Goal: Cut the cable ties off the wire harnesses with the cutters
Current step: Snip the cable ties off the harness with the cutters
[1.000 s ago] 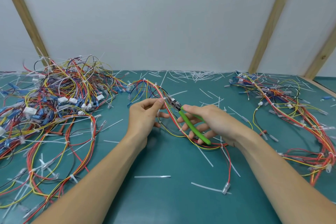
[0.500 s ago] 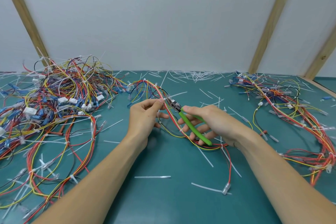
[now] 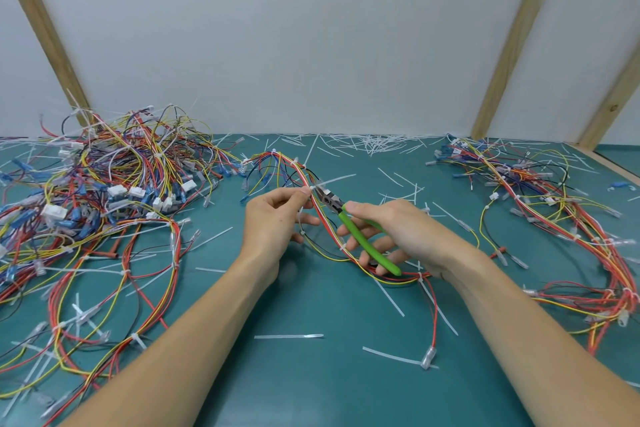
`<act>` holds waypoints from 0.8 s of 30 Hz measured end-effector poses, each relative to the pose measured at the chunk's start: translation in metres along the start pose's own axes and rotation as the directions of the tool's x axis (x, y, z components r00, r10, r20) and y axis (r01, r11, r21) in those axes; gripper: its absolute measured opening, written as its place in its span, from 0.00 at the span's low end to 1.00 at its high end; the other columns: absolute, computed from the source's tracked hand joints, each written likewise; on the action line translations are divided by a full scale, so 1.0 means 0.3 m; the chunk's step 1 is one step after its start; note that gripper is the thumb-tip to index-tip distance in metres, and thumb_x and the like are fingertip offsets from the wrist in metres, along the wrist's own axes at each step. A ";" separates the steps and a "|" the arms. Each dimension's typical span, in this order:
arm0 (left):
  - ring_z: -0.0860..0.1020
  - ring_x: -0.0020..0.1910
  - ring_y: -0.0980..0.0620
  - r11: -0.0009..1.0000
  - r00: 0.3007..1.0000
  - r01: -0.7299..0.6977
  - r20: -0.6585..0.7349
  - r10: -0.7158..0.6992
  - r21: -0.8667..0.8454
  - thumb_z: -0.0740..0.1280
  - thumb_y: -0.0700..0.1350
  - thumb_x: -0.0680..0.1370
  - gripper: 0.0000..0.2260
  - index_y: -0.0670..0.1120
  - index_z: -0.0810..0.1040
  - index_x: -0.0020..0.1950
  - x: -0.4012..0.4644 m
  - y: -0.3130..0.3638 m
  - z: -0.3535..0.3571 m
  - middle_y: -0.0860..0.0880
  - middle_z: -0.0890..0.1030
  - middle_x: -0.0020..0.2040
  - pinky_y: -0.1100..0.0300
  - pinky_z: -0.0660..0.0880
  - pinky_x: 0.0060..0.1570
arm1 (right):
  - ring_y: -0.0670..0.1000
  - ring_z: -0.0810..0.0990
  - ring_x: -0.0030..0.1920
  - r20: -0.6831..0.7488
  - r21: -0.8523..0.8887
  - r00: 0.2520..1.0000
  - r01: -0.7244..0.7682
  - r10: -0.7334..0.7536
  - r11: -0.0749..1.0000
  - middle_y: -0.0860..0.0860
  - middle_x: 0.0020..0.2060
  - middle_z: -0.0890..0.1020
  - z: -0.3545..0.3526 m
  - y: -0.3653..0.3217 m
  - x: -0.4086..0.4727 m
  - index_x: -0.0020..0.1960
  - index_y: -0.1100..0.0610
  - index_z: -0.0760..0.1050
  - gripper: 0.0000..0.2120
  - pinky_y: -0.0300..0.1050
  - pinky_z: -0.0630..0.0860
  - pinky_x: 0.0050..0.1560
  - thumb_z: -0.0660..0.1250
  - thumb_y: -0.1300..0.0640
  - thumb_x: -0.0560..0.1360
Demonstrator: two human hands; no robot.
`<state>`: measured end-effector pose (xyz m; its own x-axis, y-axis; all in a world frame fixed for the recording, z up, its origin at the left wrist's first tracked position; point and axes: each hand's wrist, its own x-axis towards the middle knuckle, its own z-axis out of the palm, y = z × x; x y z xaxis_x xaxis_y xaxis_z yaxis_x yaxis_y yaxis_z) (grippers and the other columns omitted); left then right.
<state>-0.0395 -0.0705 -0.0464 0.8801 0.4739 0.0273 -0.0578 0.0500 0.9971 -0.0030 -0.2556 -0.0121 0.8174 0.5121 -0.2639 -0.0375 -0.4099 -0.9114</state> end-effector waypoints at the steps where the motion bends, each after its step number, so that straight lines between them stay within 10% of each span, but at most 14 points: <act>1: 0.83 0.32 0.53 1.000 1.000 -0.001 0.001 0.001 0.002 0.71 0.46 0.79 0.07 0.44 0.83 0.44 -0.001 0.001 -0.001 0.54 0.84 0.34 0.63 0.71 0.23 | 0.53 0.84 0.35 -0.009 0.001 1.000 0.007 -0.007 1.000 0.55 0.44 0.87 0.004 0.000 0.001 0.52 0.60 0.85 0.24 0.48 0.80 0.36 0.65 0.40 0.80; 24: 0.83 0.32 0.54 0.999 0.998 -0.030 0.052 0.027 0.044 0.71 0.46 0.79 0.07 0.44 0.82 0.43 -0.003 -0.004 0.001 0.51 0.84 0.36 0.64 0.71 0.24 | 0.54 0.75 0.26 -0.090 -0.038 0.991 0.094 -0.097 0.995 0.52 0.31 0.81 0.040 0.037 0.037 0.46 0.60 0.84 0.22 0.42 0.72 0.25 0.63 0.43 0.82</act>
<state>-0.0400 -0.0713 -0.0476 0.9017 0.4283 0.0582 -0.0631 -0.0027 0.9980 -0.0013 -0.2454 -0.0288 0.8655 0.4796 -0.1444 0.0619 -0.3884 -0.9194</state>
